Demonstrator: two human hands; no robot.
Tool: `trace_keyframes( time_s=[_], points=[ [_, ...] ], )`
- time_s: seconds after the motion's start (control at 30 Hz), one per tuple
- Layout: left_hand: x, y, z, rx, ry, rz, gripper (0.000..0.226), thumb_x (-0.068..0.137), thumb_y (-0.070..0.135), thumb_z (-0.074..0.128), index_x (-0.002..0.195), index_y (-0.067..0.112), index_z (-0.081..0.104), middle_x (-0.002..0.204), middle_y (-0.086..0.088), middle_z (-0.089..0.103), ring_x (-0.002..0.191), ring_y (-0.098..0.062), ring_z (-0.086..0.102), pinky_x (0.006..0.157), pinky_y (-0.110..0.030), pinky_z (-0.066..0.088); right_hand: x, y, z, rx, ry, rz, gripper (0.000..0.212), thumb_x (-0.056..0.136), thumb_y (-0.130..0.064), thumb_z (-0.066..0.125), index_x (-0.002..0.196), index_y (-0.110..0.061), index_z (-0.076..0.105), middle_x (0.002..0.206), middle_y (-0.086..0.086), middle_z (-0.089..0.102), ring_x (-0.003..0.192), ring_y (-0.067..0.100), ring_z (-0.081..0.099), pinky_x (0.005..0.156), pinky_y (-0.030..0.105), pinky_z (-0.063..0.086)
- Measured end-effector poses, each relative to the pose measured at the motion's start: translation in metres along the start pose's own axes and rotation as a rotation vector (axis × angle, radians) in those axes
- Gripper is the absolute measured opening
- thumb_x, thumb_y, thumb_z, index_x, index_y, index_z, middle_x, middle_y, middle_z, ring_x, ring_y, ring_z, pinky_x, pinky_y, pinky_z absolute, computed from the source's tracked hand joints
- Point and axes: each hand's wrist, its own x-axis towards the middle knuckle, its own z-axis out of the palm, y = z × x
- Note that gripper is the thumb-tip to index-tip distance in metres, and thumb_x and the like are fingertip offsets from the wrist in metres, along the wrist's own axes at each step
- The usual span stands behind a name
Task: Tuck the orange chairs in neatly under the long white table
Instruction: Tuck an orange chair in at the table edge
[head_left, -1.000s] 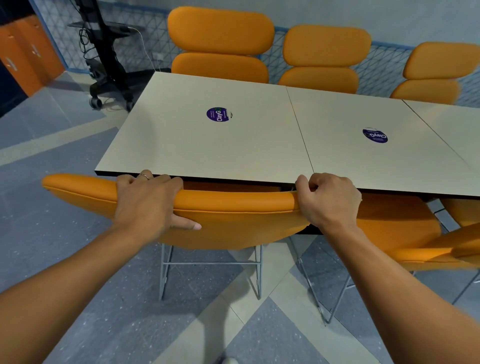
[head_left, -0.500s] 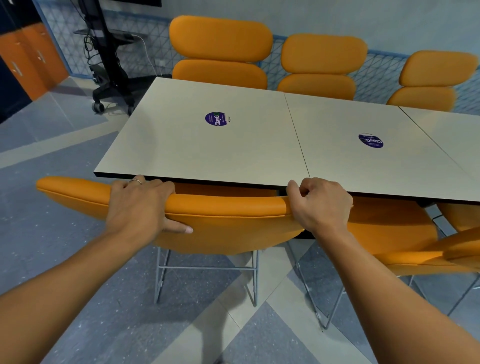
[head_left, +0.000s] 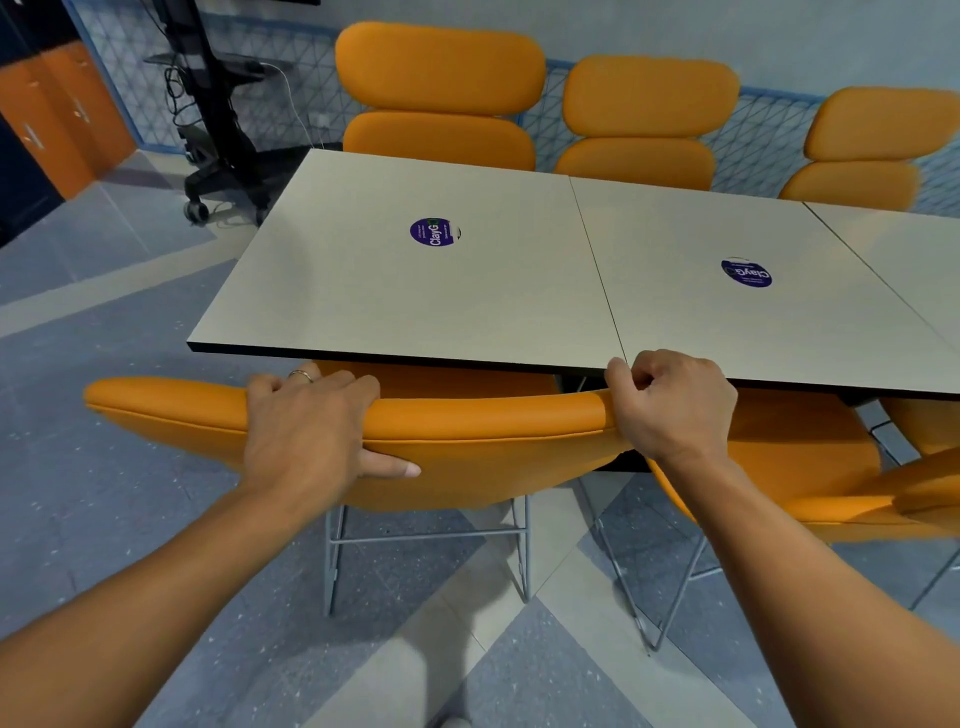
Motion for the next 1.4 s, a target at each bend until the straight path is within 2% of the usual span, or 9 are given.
trace_keyframes(
  time_s=[0.13, 0.3, 0.5, 0.87, 1.0, 1.1, 1.2, 1.27, 1.4],
  points=[
    [-0.001, -0.01, -0.001, 0.013, 0.01, 0.019, 0.067, 0.049, 0.091, 0.049, 0.074, 0.029, 0.051, 0.068, 0.009, 0.054, 0.077, -0.023, 0.054, 0.07, -0.036, 0.026, -0.003, -0.011, 0.001, -0.002, -0.027, 0.011, 0.048, 0.087, -0.05, 0.04, 0.054, -0.02, 0.058, 0.049, -0.008, 0.047, 0.05, 0.009, 0.041, 0.051, 0.022, 0.026],
    [-0.018, -0.024, -0.004, 0.007, 0.031, 0.048, 0.075, 0.046, 0.096, 0.039, 0.074, 0.029, 0.055, 0.066, 0.009, 0.054, 0.071, -0.022, 0.052, 0.067, -0.035, 0.026, -0.03, -0.025, -0.011, -0.031, -0.022, 0.038, 0.05, 0.088, -0.053, 0.039, 0.058, -0.02, 0.061, 0.051, -0.006, 0.05, 0.05, 0.006, 0.038, 0.051, 0.021, 0.022],
    [-0.015, -0.023, -0.001, -0.001, 0.042, 0.042, 0.074, 0.046, 0.095, 0.039, 0.075, 0.029, 0.055, 0.067, 0.008, 0.054, 0.072, -0.022, 0.051, 0.068, -0.036, 0.025, -0.028, -0.025, -0.012, -0.035, -0.03, 0.037, 0.047, 0.087, -0.052, 0.039, 0.057, -0.021, 0.058, 0.052, -0.007, 0.048, 0.053, 0.016, 0.045, 0.051, 0.023, 0.024],
    [-0.017, -0.026, 0.003, -0.022, 0.011, -0.004, 0.087, 0.047, 0.1, 0.032, 0.095, 0.032, 0.06, 0.085, 0.006, 0.062, 0.084, -0.023, 0.054, 0.074, -0.039, 0.032, -0.024, -0.024, -0.012, -0.055, -0.057, -0.028, 0.042, 0.09, -0.049, 0.042, 0.063, -0.022, 0.058, 0.059, -0.006, 0.051, 0.058, 0.017, 0.05, 0.051, 0.023, 0.022],
    [-0.019, -0.028, 0.001, -0.049, -0.015, -0.012, 0.087, 0.05, 0.097, 0.041, 0.106, 0.033, 0.06, 0.096, 0.006, 0.064, 0.092, -0.023, 0.056, 0.082, -0.042, 0.036, -0.023, -0.023, -0.018, -0.032, -0.099, -0.086, 0.045, 0.092, -0.054, 0.037, 0.066, -0.026, 0.059, 0.065, -0.007, 0.055, 0.063, 0.017, 0.052, 0.053, 0.023, 0.02],
    [-0.019, -0.031, -0.001, -0.126, -0.041, -0.006, 0.088, 0.052, 0.097, 0.036, 0.111, 0.036, 0.058, 0.101, 0.01, 0.063, 0.094, -0.02, 0.056, 0.085, -0.042, 0.036, -0.019, -0.021, -0.022, -0.05, -0.202, -0.138, 0.049, 0.098, -0.06, 0.036, 0.074, -0.029, 0.065, 0.071, -0.006, 0.059, 0.068, 0.017, 0.052, 0.057, 0.026, 0.025],
    [-0.02, -0.036, -0.005, -0.249, -0.088, -0.009, 0.088, 0.053, 0.097, 0.035, 0.117, 0.04, 0.055, 0.108, 0.014, 0.062, 0.099, -0.015, 0.053, 0.089, -0.039, 0.036, -0.013, -0.024, -0.023, -0.015, -0.298, -0.145, 0.049, 0.097, -0.062, 0.04, 0.078, -0.028, 0.07, 0.067, -0.007, 0.06, 0.071, 0.019, 0.055, 0.064, 0.032, 0.035],
    [-0.021, -0.041, -0.008, -0.314, -0.114, -0.013, 0.088, 0.053, 0.097, 0.036, 0.119, 0.043, 0.054, 0.11, 0.015, 0.061, 0.102, -0.012, 0.052, 0.09, -0.037, 0.036, -0.009, -0.031, -0.022, 0.007, -0.34, -0.16, 0.05, 0.095, -0.065, 0.041, 0.084, -0.029, 0.073, 0.073, -0.005, 0.066, 0.076, 0.02, 0.058, 0.064, 0.032, 0.043],
    [-0.024, -0.057, -0.018, -0.366, -0.121, -0.031, 0.084, 0.055, 0.095, 0.039, 0.12, 0.044, 0.054, 0.117, 0.015, 0.062, 0.109, -0.013, 0.052, 0.094, -0.04, 0.041, -0.006, -0.058, -0.022, 0.056, -0.382, -0.201, 0.047, 0.095, -0.065, 0.043, 0.087, -0.03, 0.073, 0.079, -0.006, 0.068, 0.078, 0.018, 0.058, 0.064, 0.031, 0.046]
  ],
)
